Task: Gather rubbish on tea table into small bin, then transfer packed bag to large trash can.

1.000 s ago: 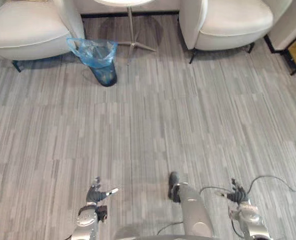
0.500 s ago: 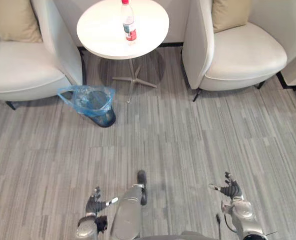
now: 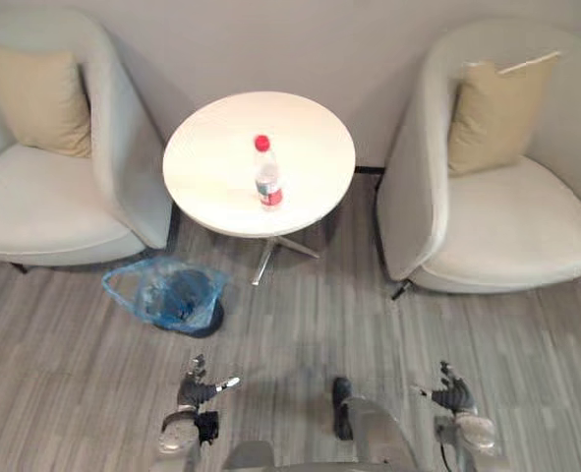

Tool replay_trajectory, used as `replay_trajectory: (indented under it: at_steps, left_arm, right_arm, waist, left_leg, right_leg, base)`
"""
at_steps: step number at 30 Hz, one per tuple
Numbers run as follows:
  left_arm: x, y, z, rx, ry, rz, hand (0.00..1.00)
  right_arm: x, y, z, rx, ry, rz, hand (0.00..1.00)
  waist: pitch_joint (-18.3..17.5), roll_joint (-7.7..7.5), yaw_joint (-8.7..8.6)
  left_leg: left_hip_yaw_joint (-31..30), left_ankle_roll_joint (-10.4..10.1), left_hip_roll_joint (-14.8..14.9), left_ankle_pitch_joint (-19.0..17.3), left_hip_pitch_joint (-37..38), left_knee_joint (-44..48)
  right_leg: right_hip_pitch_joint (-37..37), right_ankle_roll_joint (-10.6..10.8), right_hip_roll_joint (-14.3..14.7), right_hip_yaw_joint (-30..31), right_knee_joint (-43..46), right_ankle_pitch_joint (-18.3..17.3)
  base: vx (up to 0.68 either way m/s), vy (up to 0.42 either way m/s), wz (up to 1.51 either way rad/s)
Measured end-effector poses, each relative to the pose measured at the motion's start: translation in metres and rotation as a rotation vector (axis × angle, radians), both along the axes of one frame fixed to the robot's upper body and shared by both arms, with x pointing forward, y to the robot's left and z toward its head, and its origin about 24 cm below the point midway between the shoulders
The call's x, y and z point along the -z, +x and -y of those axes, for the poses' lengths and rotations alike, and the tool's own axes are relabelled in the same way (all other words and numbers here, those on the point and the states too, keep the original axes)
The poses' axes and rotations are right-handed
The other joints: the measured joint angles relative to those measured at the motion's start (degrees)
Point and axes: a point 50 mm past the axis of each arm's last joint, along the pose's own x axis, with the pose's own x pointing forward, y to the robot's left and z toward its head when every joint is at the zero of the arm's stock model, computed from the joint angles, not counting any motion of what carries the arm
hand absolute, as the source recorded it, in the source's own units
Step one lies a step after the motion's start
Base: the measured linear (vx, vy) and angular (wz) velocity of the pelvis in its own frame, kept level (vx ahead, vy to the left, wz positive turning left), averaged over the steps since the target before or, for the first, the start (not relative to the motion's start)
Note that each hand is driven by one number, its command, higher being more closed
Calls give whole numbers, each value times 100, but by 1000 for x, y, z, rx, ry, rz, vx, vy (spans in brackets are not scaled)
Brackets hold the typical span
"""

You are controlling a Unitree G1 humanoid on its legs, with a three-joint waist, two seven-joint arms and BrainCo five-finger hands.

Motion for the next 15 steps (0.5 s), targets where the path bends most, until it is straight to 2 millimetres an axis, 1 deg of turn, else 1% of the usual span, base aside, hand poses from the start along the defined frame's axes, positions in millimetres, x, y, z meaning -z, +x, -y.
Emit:
replay_trajectory:
  at_steps: [1,2,3,4,5,6,7,8,9,10,11,12,13,14,15]
  left_arm:
    - [-2,2,2,8,-1,12,0]
    - [-2,3,2,10,-1,15,0]
    - [-3,4,3,13,-1,18,0]
    - [-2,3,5,17,-3,13,0]
    - [2,-3,7,19,-8,-7,0]
    - [3,-3,3,22,4,-16,0]
    - [3,-4,2,19,5,-21,0]
    - [4,-7,1,18,7,-27,0]
    - [6,-9,2,19,5,-37,0]
    - [7,-12,2,19,5,-46,0]
    - [9,-17,0,18,11,-63,0]
    - [10,-22,-4,22,25,-78,0]
    - [10,-23,-6,25,32,-81,0]
    - [9,-23,-9,28,42,-78,0]
    - [7,-21,-13,30,54,-73,0]
  right_arm:
    - [-8,8,-3,-9,-2,52,0]
    - [-13,14,-3,-12,-4,79,0]
    - [-14,17,-3,-12,-5,87,0]
    - [-15,16,0,-11,-15,89,0]
    - [-17,17,3,-5,-25,92,0]
    - [-15,15,0,5,-10,82,0]
    - [-15,15,-1,4,-10,84,0]
    - [-19,17,-2,1,-19,102,0]
    - [-24,23,-3,-7,-36,127,0]
    - [-28,27,-4,-16,-44,143,0]
    - [-34,33,-10,-46,-48,174,0]
    - [-39,36,-17,-75,-47,200,0]
    - [-41,37,-20,-89,-47,211,0]
    - [-46,39,-27,-124,-65,241,0]
    - [-52,42,-31,-151,-74,269,0]
  waist:
    - [-11,-6,28]
    - [-12,24,95]
    - [-22,49,120]
    - [-75,202,136]
    - [-112,452,125]
    - [-101,244,97]
    - [-104,171,112]
    - [-110,13,118]
    - [-99,-51,123]
    - [-95,-58,111]
    - [-79,-89,109]
    - [-68,-104,103]
    - [-69,-98,80]
    - [-74,-101,80]
    - [-84,-97,79]
  left_leg:
    - [232,6,-14,-5,-293,-375]
    - [391,-3,-34,2,-458,-883]
    - [451,-49,-85,50,-511,-1404]
    - [447,-52,-208,791,-529,-2573]
    - [389,348,-210,1389,-538,-3023]
    - [397,346,-403,1383,-509,-2962]
    - [395,385,-505,1353,-446,-3086]
    - [413,442,-702,1281,-381,-3266]
    - [446,509,-844,1110,-373,-3281]
    - [478,514,-884,1051,-327,-3292]
    - [527,556,-960,965,-141,-3355]
    - [475,637,-1019,890,50,-3371]
    - [425,652,-1024,851,125,-3372]
    - [329,622,-1028,838,256,-3432]
    - [239,614,-1028,846,281,-3464]
  right_leg:
    - [242,0,-68,-69,-221,0]
    - [347,5,-90,-114,-343,-2]
    - [407,82,-106,-140,-409,-45]
    - [513,357,-33,-158,-429,-223]
    - [632,491,141,-140,-383,-512]
    - [660,562,-61,-140,-304,-650]
    - [633,611,-143,-129,-230,-685]
    - [530,688,-374,-93,31,-846]
    - [351,790,-556,17,507,-958]
    - [224,806,-616,90,826,-967]
    - [21,871,-723,296,1463,-923]
    - [-216,997,-796,441,2134,-829]
    - [-267,939,-775,548,2319,-890]
    - [-391,855,-708,664,2365,-1093]
    - [-543,796,-633,693,2257,-1166]
  base:
    - [432,-42,38]
    - [324,2,12]
    - [298,52,6]
    - [304,103,19]
    - [329,119,38]
    - [265,108,31]
    - [230,86,31]
    - [228,85,21]
    - [212,90,18]
    - [206,104,0]
    - [216,113,-2]
    - [231,92,8]
    - [241,51,30]
    - [225,19,40]
    - [248,-3,69]
